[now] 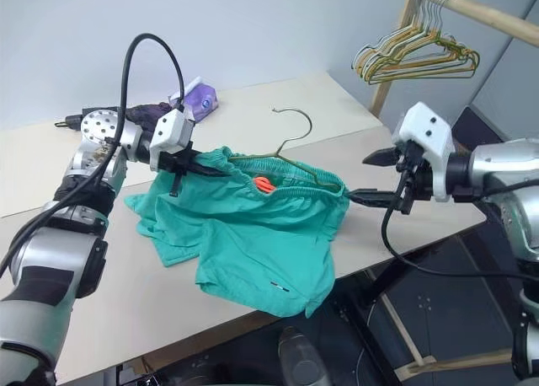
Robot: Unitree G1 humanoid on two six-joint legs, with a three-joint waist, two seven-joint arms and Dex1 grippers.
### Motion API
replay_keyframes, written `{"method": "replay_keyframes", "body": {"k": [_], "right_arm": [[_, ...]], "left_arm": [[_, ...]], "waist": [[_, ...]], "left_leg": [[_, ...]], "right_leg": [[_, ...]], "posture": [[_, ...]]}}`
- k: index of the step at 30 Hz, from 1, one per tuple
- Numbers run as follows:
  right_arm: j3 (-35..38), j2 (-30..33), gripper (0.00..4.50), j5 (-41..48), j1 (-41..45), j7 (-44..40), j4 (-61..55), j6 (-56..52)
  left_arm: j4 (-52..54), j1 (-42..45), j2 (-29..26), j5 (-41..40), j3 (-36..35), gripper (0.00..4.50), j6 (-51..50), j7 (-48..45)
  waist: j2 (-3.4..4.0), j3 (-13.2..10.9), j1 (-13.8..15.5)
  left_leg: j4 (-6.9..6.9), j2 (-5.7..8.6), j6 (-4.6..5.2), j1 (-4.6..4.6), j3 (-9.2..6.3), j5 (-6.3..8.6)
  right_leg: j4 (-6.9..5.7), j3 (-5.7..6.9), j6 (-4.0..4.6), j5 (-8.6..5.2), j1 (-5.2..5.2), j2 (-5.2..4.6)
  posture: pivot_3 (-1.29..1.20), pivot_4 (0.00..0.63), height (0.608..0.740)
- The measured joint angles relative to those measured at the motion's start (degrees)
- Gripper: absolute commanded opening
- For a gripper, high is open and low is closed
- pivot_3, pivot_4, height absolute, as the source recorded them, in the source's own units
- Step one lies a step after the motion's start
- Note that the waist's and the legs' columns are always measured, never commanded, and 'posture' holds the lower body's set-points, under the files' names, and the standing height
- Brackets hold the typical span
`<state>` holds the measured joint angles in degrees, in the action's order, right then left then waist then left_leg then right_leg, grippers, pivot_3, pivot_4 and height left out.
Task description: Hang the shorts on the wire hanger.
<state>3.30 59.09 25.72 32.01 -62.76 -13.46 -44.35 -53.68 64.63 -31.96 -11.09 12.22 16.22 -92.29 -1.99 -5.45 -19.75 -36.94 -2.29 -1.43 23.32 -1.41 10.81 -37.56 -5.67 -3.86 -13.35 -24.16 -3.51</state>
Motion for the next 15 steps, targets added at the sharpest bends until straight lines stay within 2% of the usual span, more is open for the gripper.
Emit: {"method": "replay_keyframes", "body": {"k": [7, 12, 15], "right_arm": [[-5.71, -8.50, 4.49, -4.74, -0.23, 6.02, 4.69, 3.08], [-6.86, -10.54, 4.49, -5.19, -0.24, 6.25, 5.91, 4.30], [-7.07, -12.50, 3.55, -5.18, -0.19, 6.53, 6.55, 4.38]], "left_arm": [[0.64, -0.06, -0.01, 0.34, -0.64, 0.00, -0.21, 0.00], [0.66, -0.06, -0.02, 0.77, -0.86, 0.00, -0.22, 0.00], [0.90, -0.07, -0.15, 0.78, -0.86, 0.00, -0.22, 0.00]], "waist": [[0.00, 0.00, 0.10], [-0.01, 0.00, 0.20], [-0.01, 0.02, 0.13]], "left_leg": [[0.00, 0.04, 0.00, 0.05, -0.03, 0.00], [-0.01, 0.06, 0.00, 0.05, -0.07, 0.00], [0.00, 0.05, 0.00, 0.00, -0.08, 0.00]], "right_leg": [[0.01, 0.01, 0.00, 0.00, -0.01, -0.02], [0.00, 0.04, 0.00, 0.00, 0.02, -0.03], [-0.02, 0.04, 0.00, 0.00, 0.04, -0.02]], "posture": [[-0.22, 0.005, 0.740], [-0.21, 0.003, 0.740], [-0.21, 0.004, 0.740]]}}
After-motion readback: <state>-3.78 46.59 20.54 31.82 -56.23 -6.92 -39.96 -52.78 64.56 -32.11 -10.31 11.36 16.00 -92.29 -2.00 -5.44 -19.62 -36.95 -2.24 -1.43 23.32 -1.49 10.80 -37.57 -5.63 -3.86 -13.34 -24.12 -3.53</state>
